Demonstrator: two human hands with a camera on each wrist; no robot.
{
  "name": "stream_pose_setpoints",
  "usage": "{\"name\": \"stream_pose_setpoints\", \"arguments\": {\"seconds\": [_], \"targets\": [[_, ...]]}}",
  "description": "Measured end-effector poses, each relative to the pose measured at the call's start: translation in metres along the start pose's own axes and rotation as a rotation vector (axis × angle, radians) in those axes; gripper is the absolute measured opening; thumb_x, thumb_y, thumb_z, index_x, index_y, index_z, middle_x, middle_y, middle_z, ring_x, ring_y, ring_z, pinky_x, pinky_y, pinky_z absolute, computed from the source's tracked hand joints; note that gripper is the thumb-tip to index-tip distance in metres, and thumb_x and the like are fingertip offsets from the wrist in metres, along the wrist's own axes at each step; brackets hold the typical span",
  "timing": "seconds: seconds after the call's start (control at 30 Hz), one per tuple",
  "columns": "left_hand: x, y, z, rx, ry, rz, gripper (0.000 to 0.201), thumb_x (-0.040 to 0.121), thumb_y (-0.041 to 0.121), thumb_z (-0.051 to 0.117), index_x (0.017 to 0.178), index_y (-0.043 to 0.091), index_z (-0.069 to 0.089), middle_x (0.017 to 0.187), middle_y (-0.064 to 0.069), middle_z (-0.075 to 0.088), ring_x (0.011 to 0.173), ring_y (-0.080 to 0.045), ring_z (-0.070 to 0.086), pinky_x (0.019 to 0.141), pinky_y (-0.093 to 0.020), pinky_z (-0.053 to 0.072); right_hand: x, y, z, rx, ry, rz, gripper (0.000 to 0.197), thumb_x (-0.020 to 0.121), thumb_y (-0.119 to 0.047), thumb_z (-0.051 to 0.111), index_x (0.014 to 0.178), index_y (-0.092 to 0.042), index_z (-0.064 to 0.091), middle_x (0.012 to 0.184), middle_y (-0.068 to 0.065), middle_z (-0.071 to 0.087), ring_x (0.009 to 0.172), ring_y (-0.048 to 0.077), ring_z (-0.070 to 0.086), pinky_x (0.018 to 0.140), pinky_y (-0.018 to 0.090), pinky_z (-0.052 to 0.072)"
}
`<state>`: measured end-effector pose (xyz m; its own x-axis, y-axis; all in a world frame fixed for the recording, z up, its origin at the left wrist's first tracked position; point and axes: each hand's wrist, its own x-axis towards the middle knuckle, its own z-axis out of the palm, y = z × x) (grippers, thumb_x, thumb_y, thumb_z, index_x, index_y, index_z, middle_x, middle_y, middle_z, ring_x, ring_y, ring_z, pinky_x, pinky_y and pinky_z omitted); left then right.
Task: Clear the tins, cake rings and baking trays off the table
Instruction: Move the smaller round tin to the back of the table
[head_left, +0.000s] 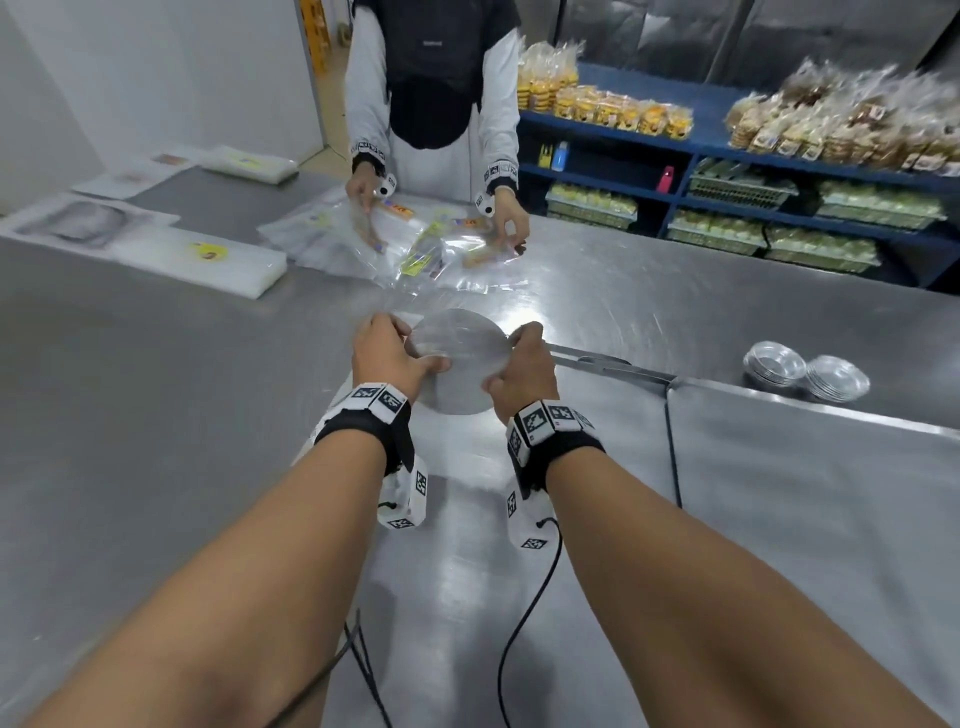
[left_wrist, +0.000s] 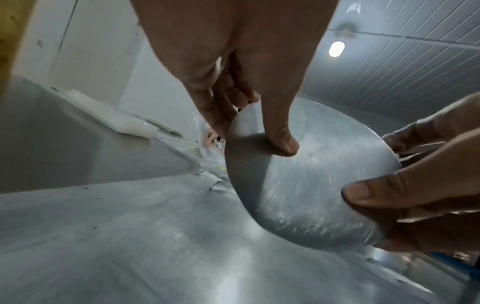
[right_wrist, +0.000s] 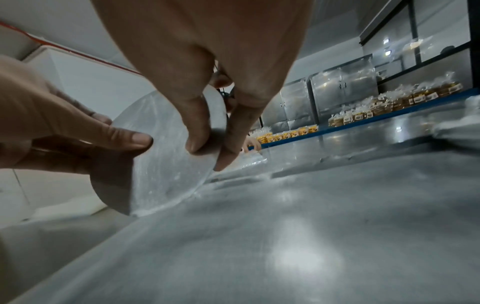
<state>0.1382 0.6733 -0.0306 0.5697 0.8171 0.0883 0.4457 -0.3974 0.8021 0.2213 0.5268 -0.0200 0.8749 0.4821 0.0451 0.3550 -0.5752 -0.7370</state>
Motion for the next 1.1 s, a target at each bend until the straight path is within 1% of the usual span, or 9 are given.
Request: {"name": "stream_pose_setpoints", "arguments": {"seconds": [0.13, 0.23, 0.37, 0.47, 0.6, 0.8, 0.9, 1.03, 1.1], "targets": [[-0.050, 0.044, -0.016, -0.115, 0.019, 0.049, 0.064, 0.052, 0.027, 0.099, 0.092, 0.014, 0.051, 0.091, -0.006, 0.061, 0.078, -0.020, 0.054, 0.063, -0.026, 0.039, -0.032, -0.012, -0.058, -0.003, 0.029, -0.042, 0.050, 0.074, 0.002, 0.070, 0.114, -0.004, 0.041, 0.109, 0.012, 0.051, 0.091, 0.026, 0.053, 0.070, 0.032, 0.042], [-0.095, 0.079, -0.027, -0.160, 0.011, 0.080, 0.070, 0.048, 0.029, 0.098, 0.096, 0.016, 0.049, 0.086, -0.006, 0.062, 0.072, -0.021, 0.057, 0.068, -0.037, 0.051, -0.065, -0.015, -0.107, -0.016, 0.053, -0.048, 0.052, 0.073, 0.003, 0.072, 0.113, -0.006, 0.041, 0.106, 0.011, 0.053, 0.095, 0.028, 0.058, 0.071, 0.033, 0.047], [-0.161, 0.129, -0.038, -0.098, -0.034, 0.157, 0.069, 0.052, 0.027, 0.098, 0.102, 0.020, 0.051, 0.091, -0.005, 0.064, 0.082, -0.025, 0.062, 0.075, -0.040, 0.054, -0.119, -0.012, -0.176, -0.065, 0.045, -0.009, 0.058, 0.072, -0.001, 0.078, 0.115, -0.012, 0.041, 0.110, 0.010, 0.055, 0.097, 0.027, 0.061, 0.081, 0.038, 0.055], [-0.216, 0.161, -0.040, -0.093, -0.089, 0.194, 0.066, 0.054, 0.024, 0.097, 0.104, 0.019, 0.055, 0.099, -0.005, 0.065, 0.090, -0.025, 0.062, 0.077, -0.037, 0.052, -0.164, -0.003, -0.226, -0.065, 0.035, 0.015, 0.059, 0.072, -0.002, 0.080, 0.116, -0.013, 0.042, 0.111, 0.010, 0.054, 0.096, 0.028, 0.061, 0.078, 0.036, 0.054], [-0.288, 0.190, -0.039, -0.109, -0.160, 0.201, 0.066, 0.054, 0.025, 0.098, 0.103, 0.015, 0.055, 0.096, -0.001, 0.061, 0.087, -0.022, 0.058, 0.068, -0.031, 0.046, -0.228, 0.016, -0.283, -0.101, 0.037, 0.041, 0.060, 0.074, -0.003, 0.081, 0.119, -0.014, 0.043, 0.105, 0.006, 0.047, 0.090, 0.024, 0.055, 0.071, 0.030, 0.046], [-0.391, 0.214, -0.029, -0.071, -0.332, 0.259, 0.065, 0.053, 0.021, 0.098, 0.101, 0.019, 0.055, 0.078, 0.003, 0.060, 0.068, -0.015, 0.058, 0.052, -0.026, 0.042, -0.310, 0.065, -0.335, -0.041, 0.027, 0.104, 0.060, 0.065, 0.000, 0.087, 0.105, -0.021, 0.048, 0.104, 0.005, 0.056, 0.089, 0.027, 0.065, 0.077, 0.044, 0.060], [-0.434, 0.222, -0.018, 0.060, -0.477, 0.320, 0.065, 0.055, 0.025, 0.098, 0.105, 0.021, 0.056, 0.093, -0.001, 0.064, 0.074, -0.015, 0.060, 0.057, -0.026, 0.046, -0.346, 0.093, -0.351, -0.007, 0.065, 0.120, 0.050, 0.067, 0.002, 0.086, 0.096, -0.024, 0.055, 0.097, 0.006, 0.058, 0.080, 0.028, 0.069, 0.069, 0.044, 0.061], [-0.481, 0.227, -0.001, 0.181, -0.567, 0.423, 0.073, 0.057, 0.031, 0.097, 0.117, 0.020, 0.057, 0.105, 0.000, 0.061, 0.090, -0.020, 0.059, 0.070, -0.026, 0.044, -0.387, 0.131, -0.369, 0.027, 0.074, 0.131, 0.047, 0.066, 0.010, 0.083, 0.087, -0.023, 0.059, 0.083, 0.007, 0.058, 0.059, 0.020, 0.062, 0.042, 0.024, 0.049], [-0.499, 0.228, 0.006, 0.202, -0.590, 0.453, 0.071, 0.061, 0.032, 0.096, 0.120, 0.017, 0.059, 0.102, 0.001, 0.057, 0.092, -0.020, 0.055, 0.073, -0.025, 0.042, -0.406, 0.146, -0.377, 0.055, 0.085, 0.145, 0.046, 0.064, 0.013, 0.081, 0.085, -0.022, 0.061, 0.081, 0.008, 0.058, 0.057, 0.017, 0.056, 0.038, 0.019, 0.046]]}}
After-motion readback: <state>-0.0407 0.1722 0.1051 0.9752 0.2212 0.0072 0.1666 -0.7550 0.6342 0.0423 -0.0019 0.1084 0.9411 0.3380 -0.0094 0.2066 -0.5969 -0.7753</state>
